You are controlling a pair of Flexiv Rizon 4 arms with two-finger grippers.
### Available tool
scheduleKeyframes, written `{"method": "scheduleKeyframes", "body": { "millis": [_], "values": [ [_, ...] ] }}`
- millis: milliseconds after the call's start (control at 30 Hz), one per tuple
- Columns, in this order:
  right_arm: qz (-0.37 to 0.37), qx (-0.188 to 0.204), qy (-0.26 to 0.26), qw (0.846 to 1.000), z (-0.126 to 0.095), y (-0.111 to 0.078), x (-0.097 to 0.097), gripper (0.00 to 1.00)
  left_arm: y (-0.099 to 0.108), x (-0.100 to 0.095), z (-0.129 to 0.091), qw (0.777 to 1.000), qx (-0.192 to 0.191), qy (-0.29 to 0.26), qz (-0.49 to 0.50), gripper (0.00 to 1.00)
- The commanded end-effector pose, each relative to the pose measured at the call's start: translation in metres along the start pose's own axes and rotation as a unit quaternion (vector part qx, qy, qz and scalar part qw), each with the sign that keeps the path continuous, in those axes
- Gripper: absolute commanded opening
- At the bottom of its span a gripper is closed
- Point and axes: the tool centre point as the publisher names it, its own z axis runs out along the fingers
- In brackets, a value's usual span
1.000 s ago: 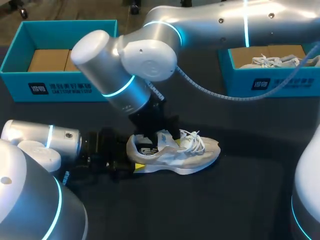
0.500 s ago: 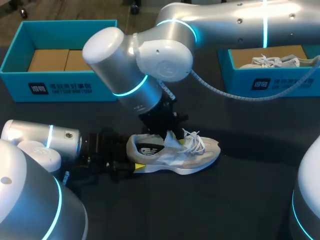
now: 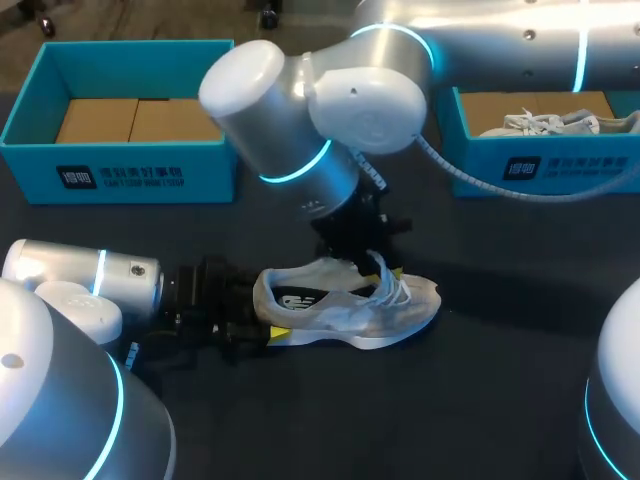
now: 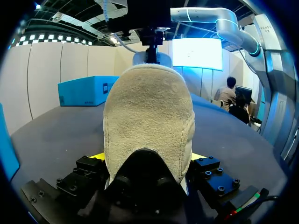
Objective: Take the shoe out of the shoebox, open the shoe tongue, remove and reinsert the insole, then place the shoe into the shoebox
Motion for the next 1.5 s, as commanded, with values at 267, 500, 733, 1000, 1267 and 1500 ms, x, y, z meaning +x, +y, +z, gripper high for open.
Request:
{"method": "scheduleKeyframes", "body": {
  "millis": [267,500,733,1000,1267,1500],
  "values": [
    [0.120,-0.005,0.016,0.993,0.013,0.001,-0.024,0.22,0.000,-0.001,0.000,1.000,-0.001,0.000,0.000,0.00],
    [0.125,-0.009,0.023,0.992,0.025,0.005,-0.033,0.25,0.000,-0.001,0.000,1.000,-0.001,0.000,0.000,0.00],
    [0.128,-0.010,0.031,0.991,0.039,0.008,-0.035,0.29,0.000,-0.001,0.000,1.000,-0.001,0.000,0.000,0.00],
    [0.132,-0.005,0.042,0.990,0.056,0.010,-0.035,0.29,0.000,-0.001,0.000,1.000,-0.001,0.000,0.000,0.00],
    [0.131,0.008,0.054,0.990,0.071,0.011,-0.032,0.32,0.000,-0.001,0.000,1.000,-0.001,0.000,0.000,0.00],
    [0.126,0.016,0.061,0.990,0.071,0.013,-0.027,0.36,0.000,-0.001,0.000,1.000,-0.001,0.000,0.000,0.00]
  ]
}}
